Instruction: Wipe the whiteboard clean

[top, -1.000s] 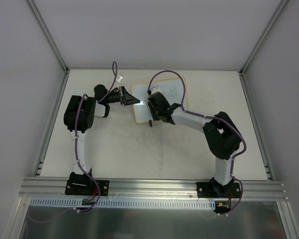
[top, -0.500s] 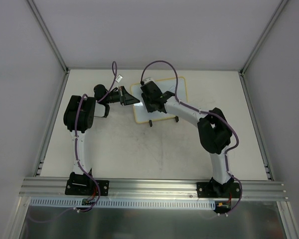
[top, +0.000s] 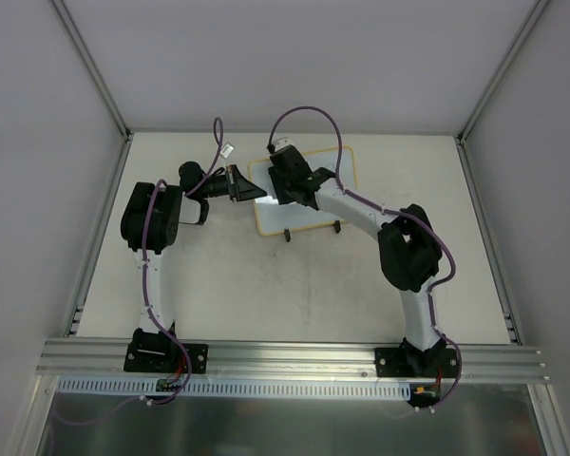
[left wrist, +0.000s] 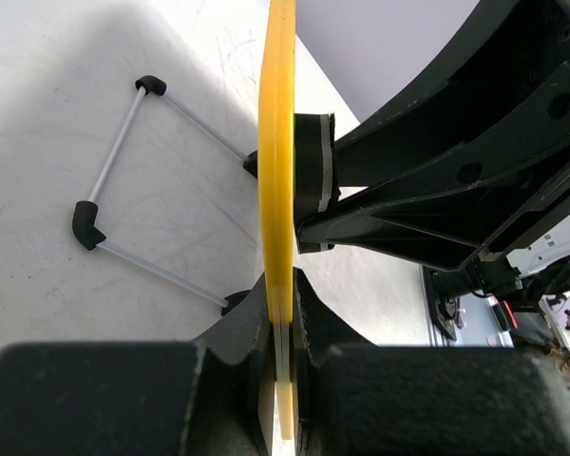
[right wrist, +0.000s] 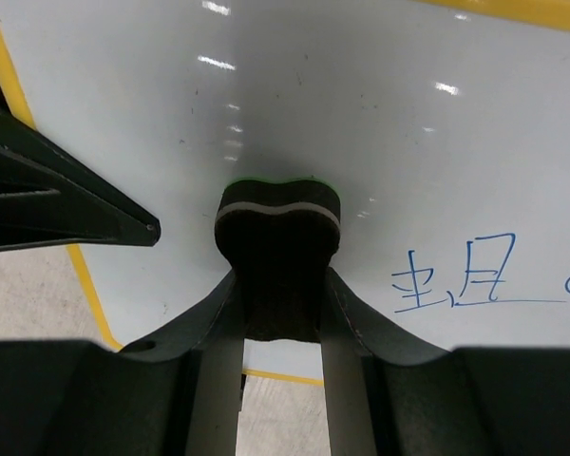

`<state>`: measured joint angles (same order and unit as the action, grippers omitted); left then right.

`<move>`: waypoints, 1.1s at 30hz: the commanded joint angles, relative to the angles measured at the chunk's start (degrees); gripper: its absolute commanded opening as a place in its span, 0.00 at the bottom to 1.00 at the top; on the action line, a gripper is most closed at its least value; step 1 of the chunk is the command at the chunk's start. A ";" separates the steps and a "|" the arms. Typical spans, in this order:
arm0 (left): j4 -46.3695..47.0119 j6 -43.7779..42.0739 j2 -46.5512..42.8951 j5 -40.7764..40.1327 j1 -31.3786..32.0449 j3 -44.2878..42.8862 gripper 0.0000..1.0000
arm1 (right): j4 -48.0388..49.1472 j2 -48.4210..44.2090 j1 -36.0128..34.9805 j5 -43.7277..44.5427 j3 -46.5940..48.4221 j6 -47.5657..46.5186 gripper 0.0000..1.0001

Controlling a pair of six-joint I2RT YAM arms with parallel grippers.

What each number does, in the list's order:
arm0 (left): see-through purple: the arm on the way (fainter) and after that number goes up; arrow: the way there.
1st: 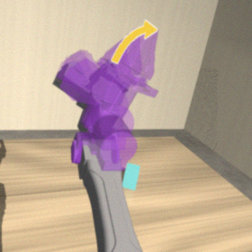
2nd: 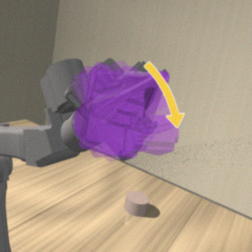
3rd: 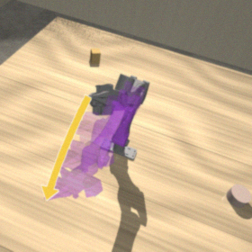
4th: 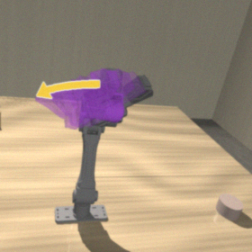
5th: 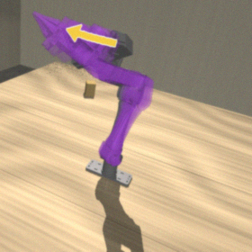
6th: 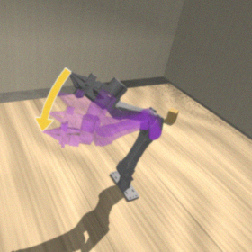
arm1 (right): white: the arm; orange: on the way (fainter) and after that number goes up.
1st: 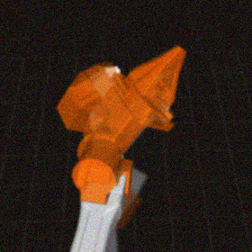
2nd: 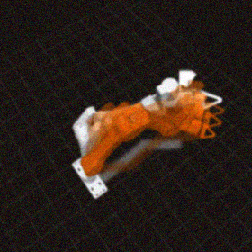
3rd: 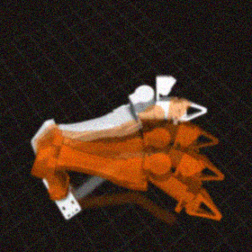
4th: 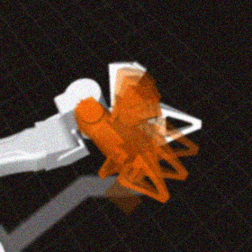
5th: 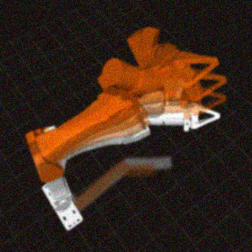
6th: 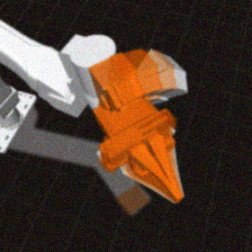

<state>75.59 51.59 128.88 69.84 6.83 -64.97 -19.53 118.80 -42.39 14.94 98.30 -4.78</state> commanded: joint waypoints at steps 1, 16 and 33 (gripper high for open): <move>4.74 -4.48 -2.40 4.07 1.43 0.99 0.00 | -0.16 -0.94 1.08 -0.96 -5.65 0.29 0.00; 4.92 -4.75 -2.76 3.98 1.52 1.42 0.00 | 3.53 -8.94 1.08 -0.35 -22.28 3.02 0.00; 5.09 -4.57 -2.58 4.16 1.52 1.42 0.00 | 3.27 -6.65 9.60 -1.49 -12.25 2.49 0.00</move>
<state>75.55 50.57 128.33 69.30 7.05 -64.34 -17.89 111.83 -37.04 10.85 84.14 -2.52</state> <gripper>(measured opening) 0.041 0.351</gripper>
